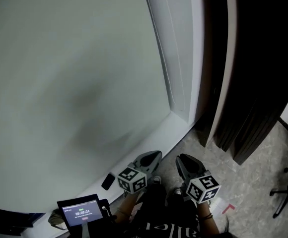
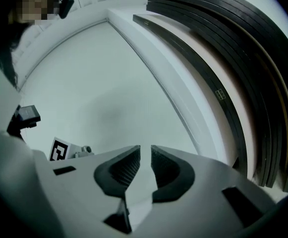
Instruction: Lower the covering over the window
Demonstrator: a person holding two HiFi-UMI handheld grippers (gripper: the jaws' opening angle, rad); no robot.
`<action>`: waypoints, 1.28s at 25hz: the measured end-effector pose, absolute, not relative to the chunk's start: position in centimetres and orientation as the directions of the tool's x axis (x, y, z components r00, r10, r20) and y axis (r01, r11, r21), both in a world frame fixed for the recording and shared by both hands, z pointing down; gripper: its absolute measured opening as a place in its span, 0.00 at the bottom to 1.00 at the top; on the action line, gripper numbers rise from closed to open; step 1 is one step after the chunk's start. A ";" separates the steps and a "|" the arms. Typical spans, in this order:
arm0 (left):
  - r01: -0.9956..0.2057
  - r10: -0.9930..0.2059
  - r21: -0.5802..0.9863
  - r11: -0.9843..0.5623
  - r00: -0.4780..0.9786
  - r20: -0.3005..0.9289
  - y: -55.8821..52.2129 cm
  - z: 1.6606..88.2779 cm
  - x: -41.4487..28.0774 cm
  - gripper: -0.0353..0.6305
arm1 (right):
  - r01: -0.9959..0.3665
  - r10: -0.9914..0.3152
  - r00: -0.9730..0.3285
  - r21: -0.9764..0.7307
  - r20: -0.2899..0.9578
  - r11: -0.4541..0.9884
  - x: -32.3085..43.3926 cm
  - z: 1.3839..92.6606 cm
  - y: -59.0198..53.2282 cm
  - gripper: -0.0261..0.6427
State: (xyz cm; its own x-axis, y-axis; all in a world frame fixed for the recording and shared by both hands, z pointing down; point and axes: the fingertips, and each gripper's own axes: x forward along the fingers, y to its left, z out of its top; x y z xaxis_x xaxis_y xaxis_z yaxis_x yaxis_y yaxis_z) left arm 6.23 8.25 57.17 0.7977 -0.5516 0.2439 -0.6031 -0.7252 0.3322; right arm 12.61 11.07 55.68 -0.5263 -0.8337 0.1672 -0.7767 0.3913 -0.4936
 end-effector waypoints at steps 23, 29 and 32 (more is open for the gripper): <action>-0.541 -0.509 0.353 -0.763 0.840 0.187 16.4 52.8 -10.9 0.06 | -0.744 -0.816 -0.561 -0.518 0.142 0.421 -6.9 52.3 18.2 0.15; -0.498 -0.476 0.382 -0.779 0.865 0.159 16.9 53.2 -12.7 0.06 | -0.788 -0.840 -0.514 -0.481 0.173 0.383 -8.5 52.8 19.1 0.14; -0.481 -0.463 0.383 -0.789 0.874 0.146 17.2 52.8 -12.8 0.06 | -0.801 -0.848 -0.501 -0.464 0.176 0.377 -8.7 52.3 19.1 0.14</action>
State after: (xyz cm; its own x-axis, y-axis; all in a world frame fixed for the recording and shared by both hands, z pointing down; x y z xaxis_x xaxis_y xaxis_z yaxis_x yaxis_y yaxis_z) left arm -12.80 17.18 52.76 0.8744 -0.4626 0.1464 -0.4812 -0.7885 0.3830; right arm -8.69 19.07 52.33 -0.5008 -0.8476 0.1756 -0.8012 0.3772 -0.4645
